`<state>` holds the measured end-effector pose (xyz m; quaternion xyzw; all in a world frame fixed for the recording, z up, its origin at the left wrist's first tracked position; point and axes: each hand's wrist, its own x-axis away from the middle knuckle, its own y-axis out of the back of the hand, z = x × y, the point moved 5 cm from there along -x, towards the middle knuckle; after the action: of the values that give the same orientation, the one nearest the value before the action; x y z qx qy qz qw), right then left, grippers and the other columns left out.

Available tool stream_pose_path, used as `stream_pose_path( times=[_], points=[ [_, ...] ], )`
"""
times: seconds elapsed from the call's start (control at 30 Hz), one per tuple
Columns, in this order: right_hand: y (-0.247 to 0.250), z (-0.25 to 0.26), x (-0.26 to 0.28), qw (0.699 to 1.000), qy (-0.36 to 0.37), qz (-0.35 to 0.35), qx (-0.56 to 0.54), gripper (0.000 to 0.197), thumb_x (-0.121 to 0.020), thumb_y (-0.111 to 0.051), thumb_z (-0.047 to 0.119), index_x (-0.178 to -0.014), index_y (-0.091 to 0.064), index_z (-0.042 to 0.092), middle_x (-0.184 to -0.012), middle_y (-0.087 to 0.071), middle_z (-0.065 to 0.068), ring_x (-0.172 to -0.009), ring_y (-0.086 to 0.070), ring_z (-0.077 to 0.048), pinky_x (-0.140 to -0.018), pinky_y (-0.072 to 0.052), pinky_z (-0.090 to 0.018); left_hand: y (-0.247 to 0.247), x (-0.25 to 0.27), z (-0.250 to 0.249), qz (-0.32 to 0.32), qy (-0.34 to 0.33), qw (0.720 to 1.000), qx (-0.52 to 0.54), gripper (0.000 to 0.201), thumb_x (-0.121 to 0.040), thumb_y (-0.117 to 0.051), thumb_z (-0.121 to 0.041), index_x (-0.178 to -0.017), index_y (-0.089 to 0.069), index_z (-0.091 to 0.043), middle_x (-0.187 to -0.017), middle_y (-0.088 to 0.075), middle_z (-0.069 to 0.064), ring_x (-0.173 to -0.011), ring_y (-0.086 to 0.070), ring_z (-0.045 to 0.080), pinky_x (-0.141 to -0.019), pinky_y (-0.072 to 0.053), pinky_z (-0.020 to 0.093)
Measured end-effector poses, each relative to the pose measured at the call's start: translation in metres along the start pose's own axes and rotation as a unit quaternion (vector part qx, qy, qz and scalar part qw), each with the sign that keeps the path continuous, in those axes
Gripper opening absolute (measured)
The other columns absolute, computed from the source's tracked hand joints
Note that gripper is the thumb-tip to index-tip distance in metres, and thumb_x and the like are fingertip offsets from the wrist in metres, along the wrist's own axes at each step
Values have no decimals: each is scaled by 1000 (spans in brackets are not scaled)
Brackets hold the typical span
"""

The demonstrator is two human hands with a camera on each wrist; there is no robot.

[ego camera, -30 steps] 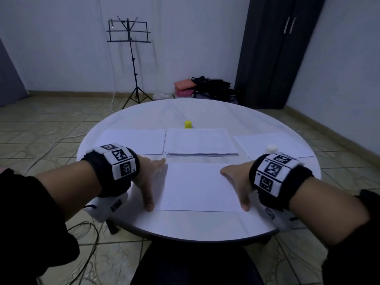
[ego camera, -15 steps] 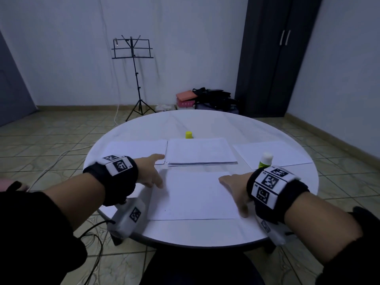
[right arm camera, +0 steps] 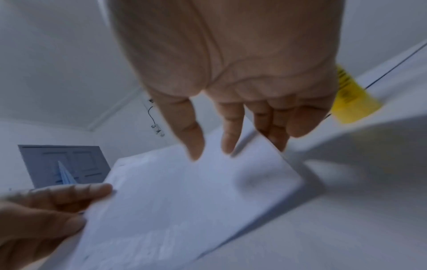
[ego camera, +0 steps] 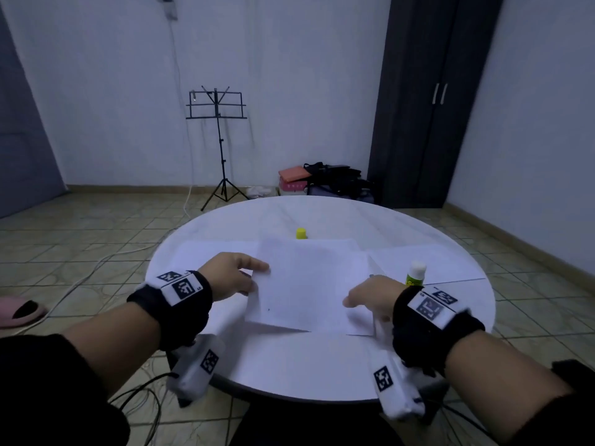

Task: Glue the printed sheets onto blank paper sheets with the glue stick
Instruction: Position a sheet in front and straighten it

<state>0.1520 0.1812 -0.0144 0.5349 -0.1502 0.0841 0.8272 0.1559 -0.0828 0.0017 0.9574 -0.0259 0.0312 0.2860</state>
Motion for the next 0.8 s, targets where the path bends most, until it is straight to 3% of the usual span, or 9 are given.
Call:
stream_pose_path(
  times=[0.03, 0.13, 0.17, 0.23, 0.3, 0.37, 0.47, 0.63, 0.8],
  points=[
    [0, 1, -3, 1000, -8, -16, -13, 17, -91, -58, 28, -90, -54, 12, -94, -53, -1, -84, -50, -18, -60, -38, -17, 0, -3, -1, -12, -2, 1000, 4, 36, -79, -62, 10, -104, -69, -15, -99, -69, 6, -80, -65, 22, -85, -54, 31],
    [7, 12, -22, 996, -24, -80, -24, 32, -93, -47, 15, -64, -34, 21, -76, -40, 3, -90, -40, -20, -65, -39, -17, 1, -21, -6, -41, -3, 999, -21, 34, -80, -61, 8, -108, -70, -9, -91, -68, 8, -75, -63, 21, -84, -54, 31],
    [12, 16, -26, 994, -33, -102, -23, 26, -92, -44, 13, -67, -39, 19, -82, -44, 0, -93, -41, -23, -74, -41, -23, 0, -29, -8, -40, -4, 999, -30, 34, -81, -60, 7, -110, -69, -8, -87, -68, 7, -72, -63, 20, -78, -54, 27],
    [21, 24, -33, 991, -48, -122, 13, 15, -92, -41, 11, -95, -55, 8, -114, -46, -11, -107, -46, -30, -89, -40, -31, -3, -43, -16, -30, -5, 998, -58, 35, -83, -61, 1, -115, -66, -12, -89, -67, 5, -73, -63, 17, -66, -52, 14],
    [27, 29, -45, 989, -64, -127, 40, 29, -93, -41, 13, -119, -51, 7, -132, -39, -13, -121, -43, -30, -97, -39, -32, -8, -60, -24, -18, -13, 992, -126, 40, -85, -65, -9, -124, -61, -16, -112, -65, 5, -97, -63, 19, -79, -47, 14],
    [30, 32, -58, 989, -81, -107, 66, 32, -93, -44, 17, -123, -50, 9, -135, -38, -12, -123, -42, -29, -101, -39, -32, -14, -78, -30, 4, -12, 980, -197, 50, -86, -67, -18, -134, -53, -16, -131, -57, 4, -119, -54, 18, -94, -39, 20],
    [33, 36, -79, 986, -95, -82, 106, 35, -91, -50, 21, -124, -50, 9, -135, -40, -12, -123, -42, -27, -100, -39, -31, -22, -104, -32, 32, -7, 962, -272, 59, -88, -66, -25, -141, -44, -14, -143, -46, 4, -129, -45, 19, -102, -35, 24],
    [29, 42, -109, 979, -101, -49, 173, 44, -90, -50, 26, -132, -43, 13, -142, -30, -10, -130, -31, -26, -107, -34, -34, -32, -138, -25, 63, 14, 934, -351, 61, -87, -66, -30, -142, -43, -18, -144, -44, 1, -131, -43, 20, -103, -35, 26],
    [33, 42, -121, 973, -80, -21, 217, 44, -90, -56, 23, -131, -52, 7, -138, -47, -14, -127, -45, -29, -101, -39, -36, -39, -153, -15, 109, 27, 898, -426, 57, -84, -67, -39, -136, -51, -23, -136, -51, 0, -126, -46, 22, -103, -41, 32]
  ],
)
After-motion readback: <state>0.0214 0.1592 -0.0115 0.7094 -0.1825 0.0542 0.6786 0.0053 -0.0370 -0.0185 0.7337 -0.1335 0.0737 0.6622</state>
